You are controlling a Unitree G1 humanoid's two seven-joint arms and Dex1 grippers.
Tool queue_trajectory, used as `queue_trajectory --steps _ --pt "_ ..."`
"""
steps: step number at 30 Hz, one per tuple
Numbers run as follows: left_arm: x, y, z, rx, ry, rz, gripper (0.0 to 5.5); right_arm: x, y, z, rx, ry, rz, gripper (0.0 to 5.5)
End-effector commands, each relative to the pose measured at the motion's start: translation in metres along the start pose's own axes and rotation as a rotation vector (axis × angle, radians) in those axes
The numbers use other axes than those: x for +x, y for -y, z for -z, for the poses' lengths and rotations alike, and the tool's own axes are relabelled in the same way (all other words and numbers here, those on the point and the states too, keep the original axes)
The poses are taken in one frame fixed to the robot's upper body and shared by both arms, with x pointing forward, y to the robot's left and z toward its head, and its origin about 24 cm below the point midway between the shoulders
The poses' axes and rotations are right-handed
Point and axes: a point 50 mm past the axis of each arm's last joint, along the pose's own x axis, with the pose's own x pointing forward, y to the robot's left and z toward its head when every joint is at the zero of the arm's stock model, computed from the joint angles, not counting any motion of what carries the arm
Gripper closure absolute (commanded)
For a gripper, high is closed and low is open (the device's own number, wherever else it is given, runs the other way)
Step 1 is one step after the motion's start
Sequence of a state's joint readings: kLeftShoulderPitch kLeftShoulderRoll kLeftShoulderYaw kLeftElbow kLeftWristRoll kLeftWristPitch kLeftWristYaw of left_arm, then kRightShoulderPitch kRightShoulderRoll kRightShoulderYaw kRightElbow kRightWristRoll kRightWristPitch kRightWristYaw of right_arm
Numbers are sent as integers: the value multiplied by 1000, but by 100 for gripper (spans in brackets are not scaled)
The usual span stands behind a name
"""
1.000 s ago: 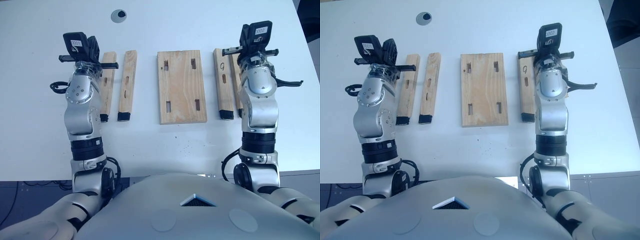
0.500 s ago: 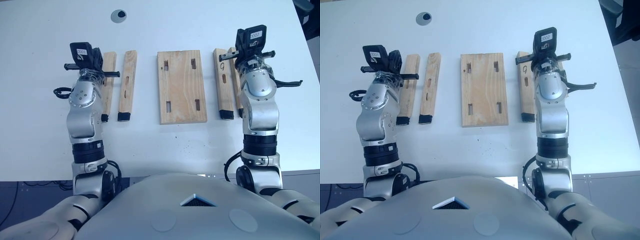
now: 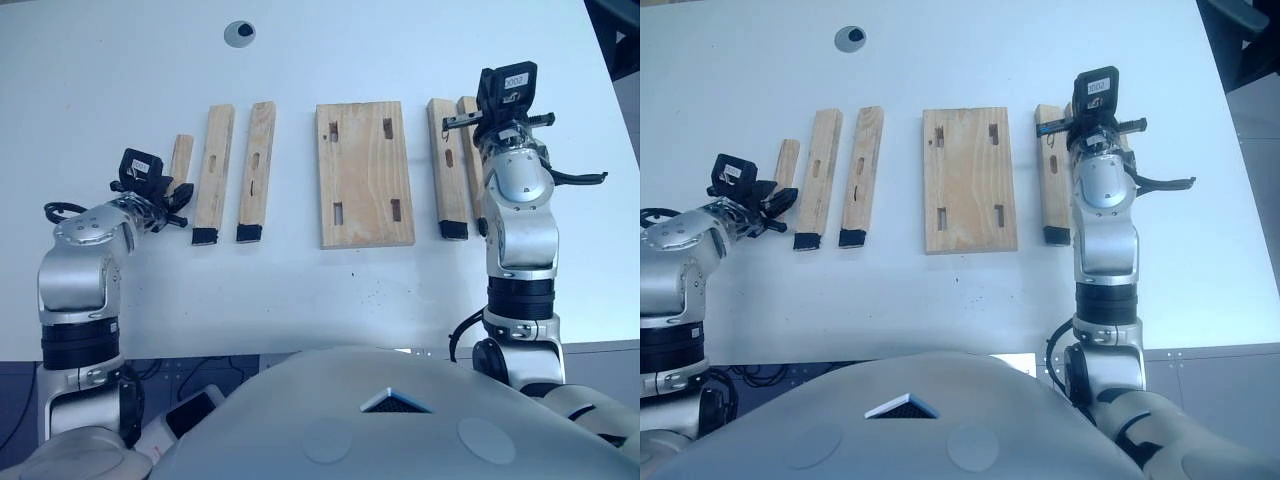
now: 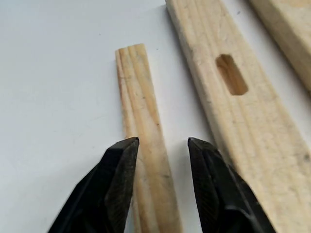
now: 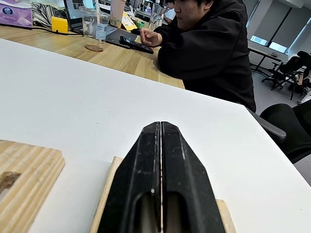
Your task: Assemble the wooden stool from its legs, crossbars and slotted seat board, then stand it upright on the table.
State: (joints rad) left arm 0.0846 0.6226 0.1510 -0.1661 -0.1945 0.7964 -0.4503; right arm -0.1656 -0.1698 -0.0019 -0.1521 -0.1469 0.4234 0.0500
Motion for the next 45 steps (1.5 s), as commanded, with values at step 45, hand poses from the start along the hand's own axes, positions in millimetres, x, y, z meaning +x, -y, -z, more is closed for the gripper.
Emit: queue_trajectory --steps 45 --pt "-21 -35 52 -73 116 56 308 4 0 3 -20 -5 -21 550"
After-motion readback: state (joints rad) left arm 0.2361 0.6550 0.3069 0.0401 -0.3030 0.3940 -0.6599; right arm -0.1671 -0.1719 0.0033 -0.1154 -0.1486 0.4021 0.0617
